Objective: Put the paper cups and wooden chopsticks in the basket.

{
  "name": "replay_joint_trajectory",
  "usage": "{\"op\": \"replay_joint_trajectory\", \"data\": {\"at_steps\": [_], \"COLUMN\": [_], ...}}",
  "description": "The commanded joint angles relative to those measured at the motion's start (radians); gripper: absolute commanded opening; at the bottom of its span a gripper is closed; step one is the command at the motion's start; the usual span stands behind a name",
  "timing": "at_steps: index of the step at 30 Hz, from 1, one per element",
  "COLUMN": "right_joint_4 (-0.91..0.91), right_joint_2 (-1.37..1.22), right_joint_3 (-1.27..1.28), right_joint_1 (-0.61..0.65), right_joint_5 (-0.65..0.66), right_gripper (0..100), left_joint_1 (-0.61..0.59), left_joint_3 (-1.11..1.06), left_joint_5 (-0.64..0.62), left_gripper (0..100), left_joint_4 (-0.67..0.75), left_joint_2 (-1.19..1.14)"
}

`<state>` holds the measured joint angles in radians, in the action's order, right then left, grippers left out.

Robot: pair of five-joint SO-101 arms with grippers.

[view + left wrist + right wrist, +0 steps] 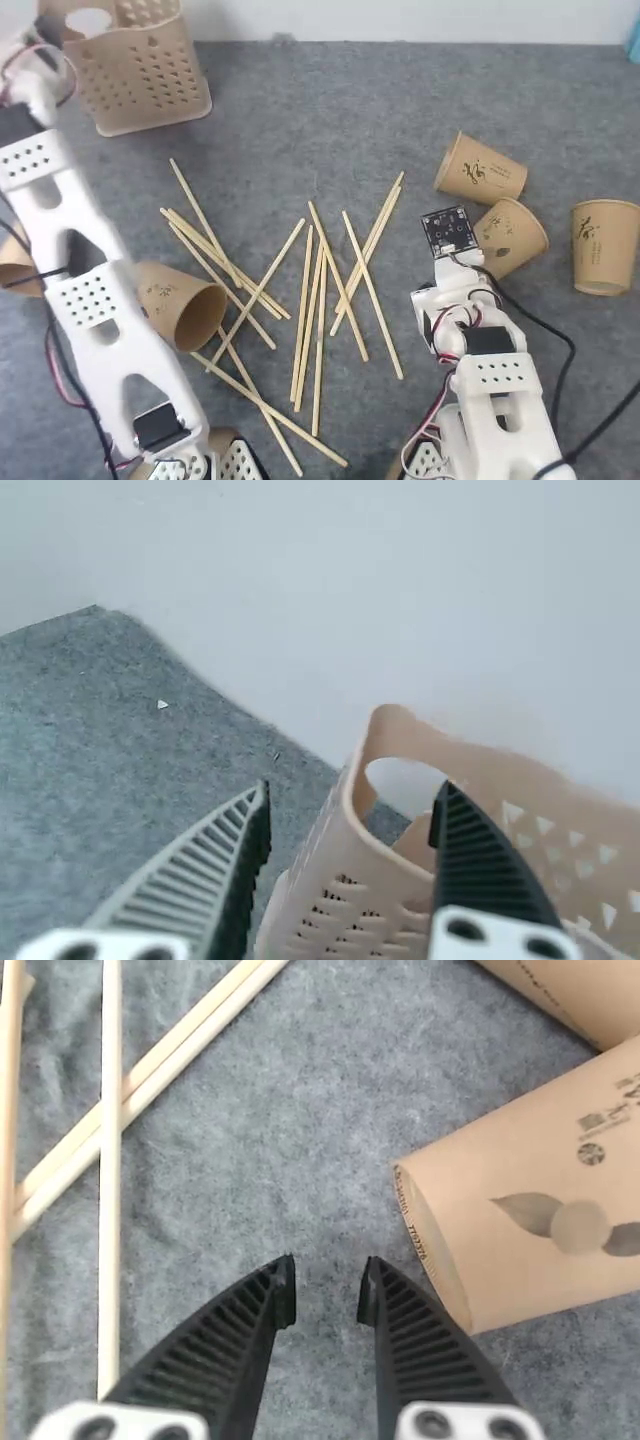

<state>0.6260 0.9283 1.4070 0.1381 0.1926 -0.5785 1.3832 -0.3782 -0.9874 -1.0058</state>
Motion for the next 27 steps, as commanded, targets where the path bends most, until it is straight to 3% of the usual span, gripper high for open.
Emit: {"op": "replay_joint_trajectory", "data": {"at_steps": [1, 15, 22, 27], "right_joint_4": [-0.013, -0.013, -0.021, -0.021], "right_joint_2": [0.021, 0.021, 0.021, 0.021], "right_joint_3": [-0.005, -0.003, 0.003, 0.003], "right_joint_1": [0.012, 0.012, 0.013, 0.013], "right_joint_5": [0.02, 0.02, 0.021, 0.021], "right_gripper": [11.5, 11.5, 11.5, 11.5], "left_joint_1": [-0.003, 0.043, 0.057, 0.054], "left_joint_3": [-0.07, -0.381, -0.539, -0.593], "left_joint_5": [-0.005, -0.008, -0.003, 0.064], "left_gripper": [26, 25, 24, 7], "left_joint_4": [0.107, 0.463, 0.47, 0.396], "left_joint_2": [0.075, 0.074, 0.074, 0.075]}}
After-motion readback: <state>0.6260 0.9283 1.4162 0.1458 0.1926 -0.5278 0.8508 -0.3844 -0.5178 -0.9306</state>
